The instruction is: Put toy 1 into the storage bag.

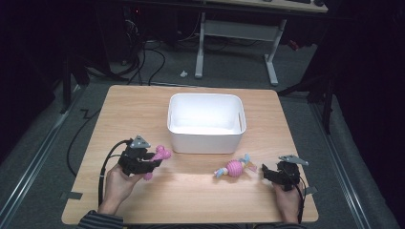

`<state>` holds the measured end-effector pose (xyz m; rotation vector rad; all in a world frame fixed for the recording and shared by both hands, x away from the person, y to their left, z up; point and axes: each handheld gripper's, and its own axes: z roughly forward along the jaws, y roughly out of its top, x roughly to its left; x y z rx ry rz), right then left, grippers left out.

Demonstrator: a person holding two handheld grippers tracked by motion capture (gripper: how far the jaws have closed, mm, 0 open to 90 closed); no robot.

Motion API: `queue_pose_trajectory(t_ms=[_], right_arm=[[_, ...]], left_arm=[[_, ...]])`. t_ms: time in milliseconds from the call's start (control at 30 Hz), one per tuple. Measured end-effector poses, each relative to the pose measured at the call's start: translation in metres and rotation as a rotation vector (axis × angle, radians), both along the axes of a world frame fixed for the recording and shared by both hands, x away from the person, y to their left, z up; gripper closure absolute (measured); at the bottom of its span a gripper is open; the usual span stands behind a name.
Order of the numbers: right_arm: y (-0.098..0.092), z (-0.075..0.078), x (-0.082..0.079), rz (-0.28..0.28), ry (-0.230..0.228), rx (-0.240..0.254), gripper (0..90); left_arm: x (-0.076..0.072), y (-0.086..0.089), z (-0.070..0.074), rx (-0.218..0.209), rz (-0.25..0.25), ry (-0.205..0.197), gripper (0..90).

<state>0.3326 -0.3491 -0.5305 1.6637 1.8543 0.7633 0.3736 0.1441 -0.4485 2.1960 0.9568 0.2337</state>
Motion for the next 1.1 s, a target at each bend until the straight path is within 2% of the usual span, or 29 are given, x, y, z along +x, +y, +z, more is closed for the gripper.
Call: queue_pose_trajectory(t_ms=[100,133,200,367,433,467,600,733,833,967,1100], right_arm=[[0.0,0.0,0.0,0.0,0.0,0.0,20.8],[0.0,0.0,0.0,0.0,0.0,0.0,20.8],[0.0,0.0,0.0,0.0,0.0,0.0,20.8],[0.0,0.0,0.0,0.0,0.0,0.001,20.8],[0.0,0.0,0.0,0.0,0.0,0.0,20.8],[0.0,0.0,0.0,0.0,0.003,-0.001,20.8],[0.0,0.0,0.0,0.001,0.003,-0.001,20.8],[0.0,0.0,0.0,0.001,0.001,0.001,20.8],[0.0,0.0,0.0,0.001,0.001,0.0,20.8],[0.0,0.0,0.0,0.005,0.0,0.0,20.8],[0.0,0.0,0.0,0.006,0.0,0.0,20.8]], left_arm=[[0.001,0.001,0.006,-0.013,-0.004,-0.004,59.7],[0.002,0.002,0.01,-0.037,-0.007,-0.004,59.7],[0.002,0.003,0.013,-0.046,-0.01,-0.004,59.7],[0.006,0.003,0.025,-0.05,-0.02,-0.011,59.7],[0.007,0.002,0.031,-0.063,-0.03,-0.015,59.7],[0.009,0.001,0.038,-0.085,-0.036,-0.021,59.7],[0.012,0.0,0.049,-0.116,-0.041,-0.024,59.7],[0.013,-0.005,0.062,-0.102,-0.051,-0.034,59.7],[0.015,-0.006,0.069,-0.108,-0.055,-0.037,59.8],[0.021,-0.01,0.081,-0.138,-0.058,-0.051,59.7],[0.028,-0.014,0.088,-0.143,-0.062,-0.058,59.7]])
